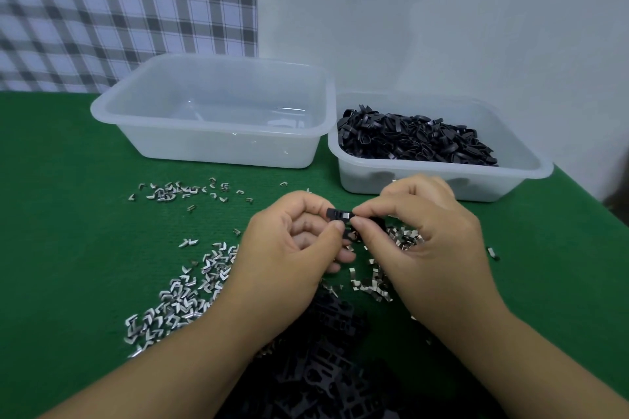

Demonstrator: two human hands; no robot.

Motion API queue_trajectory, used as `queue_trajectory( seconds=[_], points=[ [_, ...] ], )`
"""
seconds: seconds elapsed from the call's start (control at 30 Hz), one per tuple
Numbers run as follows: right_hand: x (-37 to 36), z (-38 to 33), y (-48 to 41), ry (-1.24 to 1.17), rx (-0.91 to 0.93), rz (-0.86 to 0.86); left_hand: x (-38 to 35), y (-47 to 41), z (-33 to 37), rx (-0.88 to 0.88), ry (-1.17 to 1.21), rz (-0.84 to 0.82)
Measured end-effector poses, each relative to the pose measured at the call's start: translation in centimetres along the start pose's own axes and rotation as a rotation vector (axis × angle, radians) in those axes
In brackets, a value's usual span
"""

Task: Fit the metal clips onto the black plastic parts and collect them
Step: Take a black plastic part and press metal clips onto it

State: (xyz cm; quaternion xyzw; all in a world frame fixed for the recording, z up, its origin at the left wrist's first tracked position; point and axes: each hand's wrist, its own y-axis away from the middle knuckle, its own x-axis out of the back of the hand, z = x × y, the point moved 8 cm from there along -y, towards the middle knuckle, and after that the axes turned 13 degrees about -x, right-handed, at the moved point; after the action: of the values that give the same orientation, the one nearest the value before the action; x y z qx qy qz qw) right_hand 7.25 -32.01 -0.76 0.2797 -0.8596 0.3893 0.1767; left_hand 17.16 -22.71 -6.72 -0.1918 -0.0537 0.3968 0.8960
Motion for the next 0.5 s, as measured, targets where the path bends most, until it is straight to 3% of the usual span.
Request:
queue_trajectory(
  seconds=[0.17, 0.5],
  points=[
    [0.32, -0.3, 0.1, 0.066, 0.073, 0.069, 0.1, -0.03, 0.17, -0.001, 0.015, 0.015],
    [-0.22, -0.13, 0.09, 0.015, 0.029, -0.021, -0.08, 0.02, 0.12, 0.007, -0.006, -0.02]
  ],
)
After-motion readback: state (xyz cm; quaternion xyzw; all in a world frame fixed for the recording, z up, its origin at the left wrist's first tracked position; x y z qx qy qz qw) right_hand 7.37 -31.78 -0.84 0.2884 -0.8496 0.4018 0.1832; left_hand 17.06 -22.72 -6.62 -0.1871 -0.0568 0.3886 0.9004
